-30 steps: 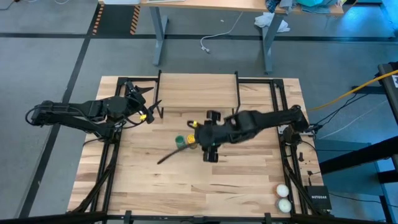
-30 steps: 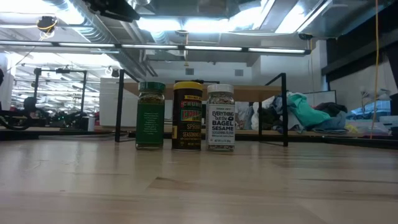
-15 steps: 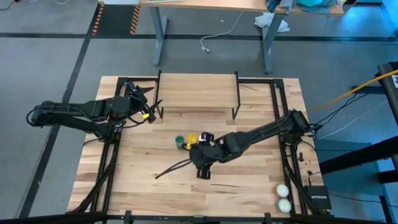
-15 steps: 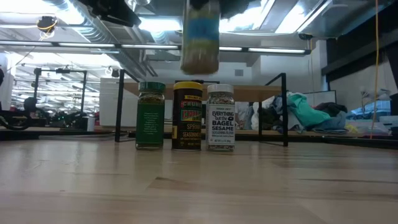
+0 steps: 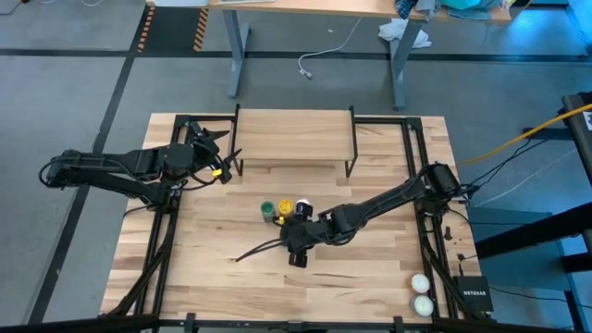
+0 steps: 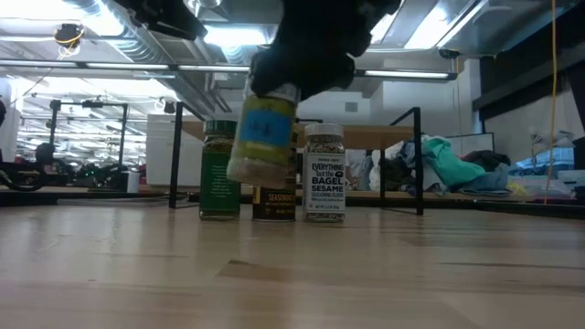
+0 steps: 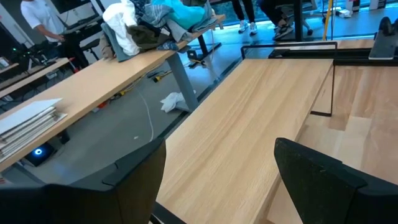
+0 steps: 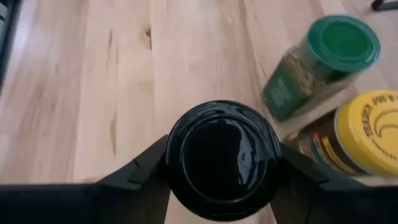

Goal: Shelf spices
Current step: Remove the black seasoning bottle from the shelf

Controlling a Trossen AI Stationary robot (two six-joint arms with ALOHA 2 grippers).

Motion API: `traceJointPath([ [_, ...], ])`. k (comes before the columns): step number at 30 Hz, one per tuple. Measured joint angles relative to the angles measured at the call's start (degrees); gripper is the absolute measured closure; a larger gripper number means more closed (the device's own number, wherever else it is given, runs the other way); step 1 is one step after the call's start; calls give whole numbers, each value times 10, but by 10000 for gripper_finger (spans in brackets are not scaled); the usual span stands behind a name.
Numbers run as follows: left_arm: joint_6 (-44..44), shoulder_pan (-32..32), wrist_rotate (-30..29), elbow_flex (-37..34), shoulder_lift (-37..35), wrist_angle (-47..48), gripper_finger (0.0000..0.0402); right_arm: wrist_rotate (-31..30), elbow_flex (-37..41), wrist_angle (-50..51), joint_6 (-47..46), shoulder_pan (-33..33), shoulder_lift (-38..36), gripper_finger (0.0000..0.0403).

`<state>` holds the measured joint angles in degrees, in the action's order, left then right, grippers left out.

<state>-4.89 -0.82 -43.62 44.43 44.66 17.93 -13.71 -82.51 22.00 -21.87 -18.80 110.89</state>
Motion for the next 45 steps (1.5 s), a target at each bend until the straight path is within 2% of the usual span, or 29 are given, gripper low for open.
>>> traceJointPath([
  [6, 1, 0, 0, 0, 0, 0, 108, 14, 1, -19, 12, 27, 0, 197],
  [13, 4, 0, 0, 0, 0, -1, 108, 62, 1, -27, 29, 47, 9, 197],
  [19, 3, 0, 1, 0, 0, -1, 108, 92, -4, -71, 58, 50, 36, 197],
  [24, 4, 0, 1, 0, 0, -1, 108, 103, -34, -64, 85, 50, 67, 197],
  [34, 8, 0, 0, 0, 0, 3, 108, 97, -51, -55, 106, 50, 80, 196],
  [40, 8, 0, 0, 0, 0, 8, 108, 86, -51, -57, 106, 50, 80, 145],
  [45, 6, 0, 0, 0, 0, 10, 108, 83, -51, -58, 119, 50, 80, 154],
])
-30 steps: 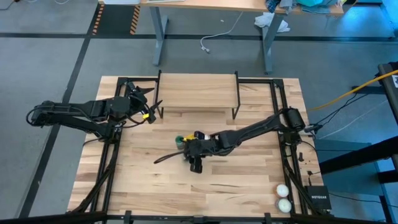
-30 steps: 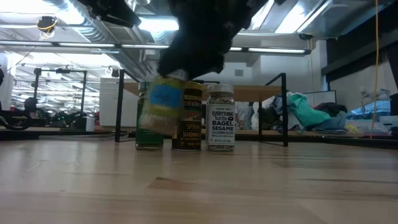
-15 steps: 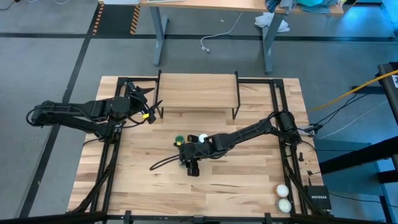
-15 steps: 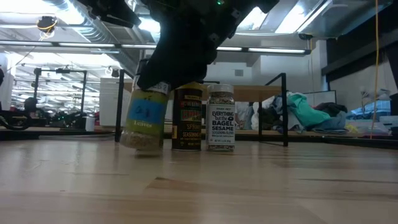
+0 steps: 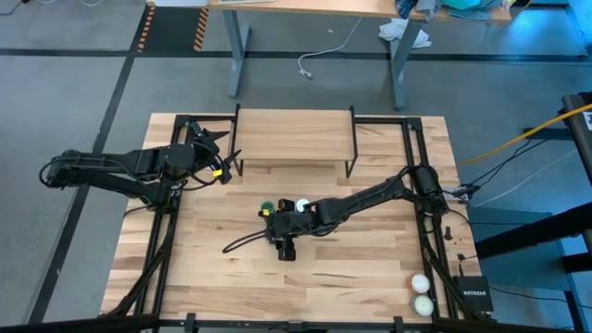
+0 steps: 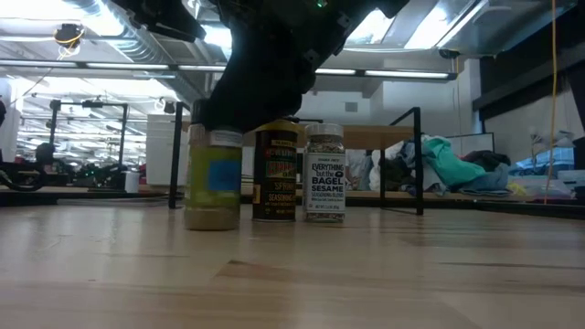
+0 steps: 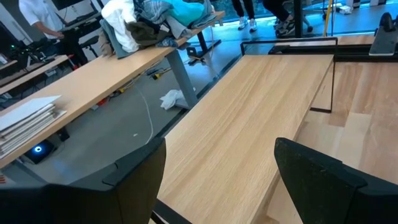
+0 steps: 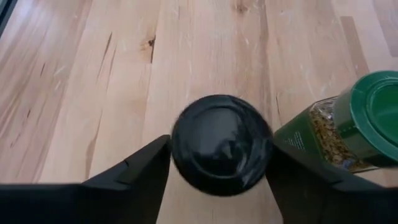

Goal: Shelf spices
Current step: Remove the black seasoning bottle from the shelf

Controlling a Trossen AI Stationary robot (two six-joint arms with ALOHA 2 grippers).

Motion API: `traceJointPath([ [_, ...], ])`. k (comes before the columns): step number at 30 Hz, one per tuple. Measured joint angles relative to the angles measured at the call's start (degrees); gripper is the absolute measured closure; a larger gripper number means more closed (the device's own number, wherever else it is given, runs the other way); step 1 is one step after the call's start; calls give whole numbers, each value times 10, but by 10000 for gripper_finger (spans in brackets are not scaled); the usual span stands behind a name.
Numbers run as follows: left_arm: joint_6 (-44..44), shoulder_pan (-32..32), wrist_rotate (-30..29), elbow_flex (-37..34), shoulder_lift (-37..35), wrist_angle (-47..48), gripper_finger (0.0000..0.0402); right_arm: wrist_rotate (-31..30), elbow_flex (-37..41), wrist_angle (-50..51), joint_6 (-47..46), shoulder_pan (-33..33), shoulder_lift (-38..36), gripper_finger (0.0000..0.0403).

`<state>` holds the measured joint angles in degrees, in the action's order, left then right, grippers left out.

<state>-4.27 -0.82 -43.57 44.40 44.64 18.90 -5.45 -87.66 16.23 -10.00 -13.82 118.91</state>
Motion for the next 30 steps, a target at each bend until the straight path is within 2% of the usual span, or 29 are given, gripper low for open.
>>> traceJointPath([
  [5, 0, 0, 0, 0, 0, 1, 108, 0, 0, -2, 1, 0, 0, 170],
  [15, 4, 0, 0, 0, 0, 1, 108, -10, -50, 13, 38, -1, 0, 170],
  [23, 5, 0, 0, 0, 0, 1, 108, -10, -71, 91, 40, 0, -2, 169],
  [30, 5, 0, 0, 0, 0, 0, 108, -10, -71, 95, 29, 0, 3, 169],
])
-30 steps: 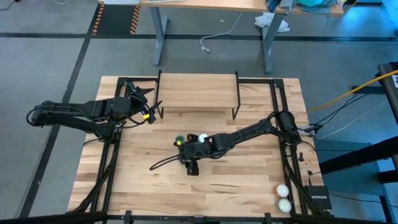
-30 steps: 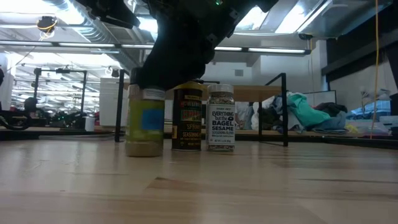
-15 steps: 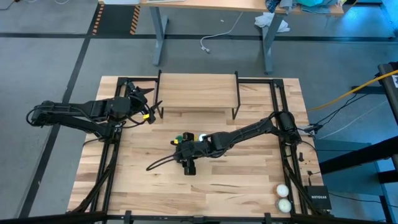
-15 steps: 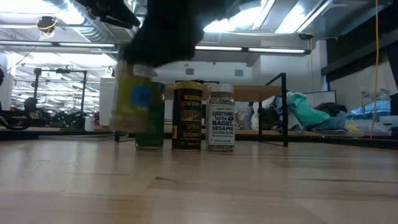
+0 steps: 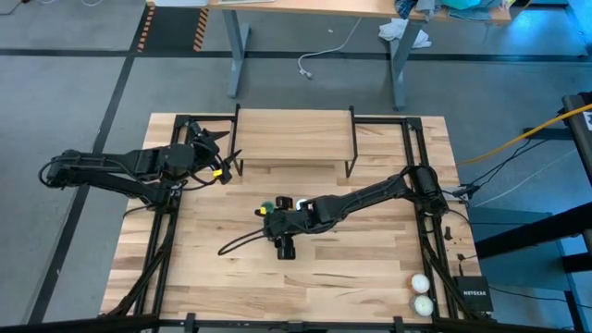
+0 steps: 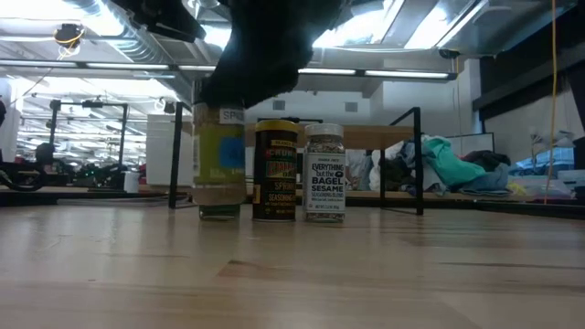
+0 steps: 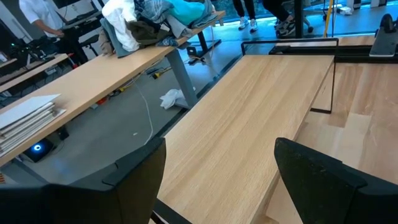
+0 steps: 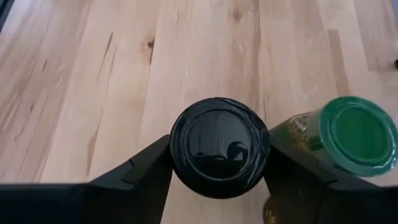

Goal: Shelf spices
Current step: Remove the black seasoning bottle from the shelf, then put the green seasoning bottle on the shelf

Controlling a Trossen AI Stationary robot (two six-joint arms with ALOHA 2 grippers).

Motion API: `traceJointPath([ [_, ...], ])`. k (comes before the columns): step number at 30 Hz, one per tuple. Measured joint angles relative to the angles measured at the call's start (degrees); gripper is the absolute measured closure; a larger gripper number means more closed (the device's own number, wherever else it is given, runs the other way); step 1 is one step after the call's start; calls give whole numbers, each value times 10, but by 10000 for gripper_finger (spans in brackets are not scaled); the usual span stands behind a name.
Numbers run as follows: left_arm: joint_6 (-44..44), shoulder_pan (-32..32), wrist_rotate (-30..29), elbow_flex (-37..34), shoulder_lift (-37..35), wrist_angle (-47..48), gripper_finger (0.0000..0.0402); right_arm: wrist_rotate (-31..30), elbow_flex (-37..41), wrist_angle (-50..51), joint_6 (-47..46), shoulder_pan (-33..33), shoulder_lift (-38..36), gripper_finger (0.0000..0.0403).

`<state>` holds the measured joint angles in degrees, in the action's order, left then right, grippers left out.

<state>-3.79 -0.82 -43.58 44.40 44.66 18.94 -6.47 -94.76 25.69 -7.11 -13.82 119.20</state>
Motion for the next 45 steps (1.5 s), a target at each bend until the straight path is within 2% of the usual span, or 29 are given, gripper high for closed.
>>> traceJointPath([
  [16, 0, 0, 0, 0, 0, 1, 108, -6, -1, -30, -16, 0, 33, 168],
  [34, 4, 0, 14, 0, 0, 2, 108, 30, -8, -27, -47, 0, 32, 167],
  [45, 4, 0, 14, 0, 0, 2, 108, -2, -58, 11, -46, 0, 32, 72],
])
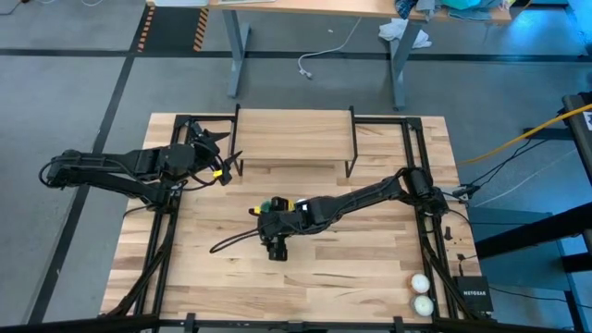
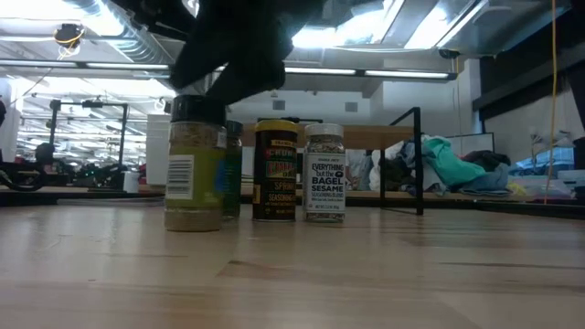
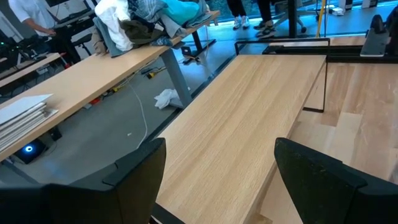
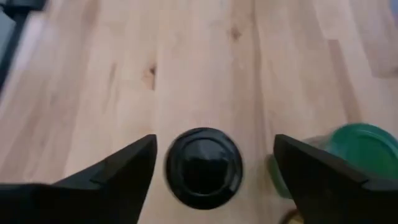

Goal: Shelf spices
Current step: Put the green seasoning bottle on the shelf

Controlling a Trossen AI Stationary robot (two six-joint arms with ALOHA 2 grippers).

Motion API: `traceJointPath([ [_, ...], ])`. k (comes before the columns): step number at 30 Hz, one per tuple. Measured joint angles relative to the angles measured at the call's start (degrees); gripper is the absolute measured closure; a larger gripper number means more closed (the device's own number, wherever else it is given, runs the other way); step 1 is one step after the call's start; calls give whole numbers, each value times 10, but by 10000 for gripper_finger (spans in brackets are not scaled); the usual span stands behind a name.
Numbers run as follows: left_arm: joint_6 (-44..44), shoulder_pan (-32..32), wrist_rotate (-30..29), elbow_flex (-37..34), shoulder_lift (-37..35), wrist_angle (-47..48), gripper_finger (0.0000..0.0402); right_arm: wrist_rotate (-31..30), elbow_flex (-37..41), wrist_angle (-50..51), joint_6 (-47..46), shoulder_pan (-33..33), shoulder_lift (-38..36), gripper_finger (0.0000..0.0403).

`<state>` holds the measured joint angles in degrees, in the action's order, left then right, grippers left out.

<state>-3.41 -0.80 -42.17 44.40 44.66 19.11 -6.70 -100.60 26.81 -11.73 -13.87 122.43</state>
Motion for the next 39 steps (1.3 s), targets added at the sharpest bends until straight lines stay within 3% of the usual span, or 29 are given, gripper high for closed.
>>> traceJointPath([
  [4, 0, 0, 0, 0, 0, 0, 108, -33, -16, 26, 17, 0, 0, 57],
  [10, 0, 0, 0, 0, 0, 0, 108, -66, -74, 53, 93, -25, 0, 71],
  [15, 0, 0, 6, 0, 0, 0, 108, -179, -134, 120, 171, -48, 0, 100],
  [20, 0, 0, 30, 0, 0, 0, 108, -245, -181, 228, 186, -48, -1, 171],
  [26, 6, 0, 31, 0, 0, 0, 108, -302, -193, 329, 167, -49, -3, 349],
  [28, 14, 0, 32, 0, 0, 2, 108, -333, -193, 347, 167, -49, -4, 387],
  [35, 57, -1, 76, 0, 9, 16, 108, -495, -193, 379, 159, -64, -59, 396],
  [39, 70, -9, 76, 0, 32, 16, 108, -550, -193, 397, 146, -82, -119, 399],
])
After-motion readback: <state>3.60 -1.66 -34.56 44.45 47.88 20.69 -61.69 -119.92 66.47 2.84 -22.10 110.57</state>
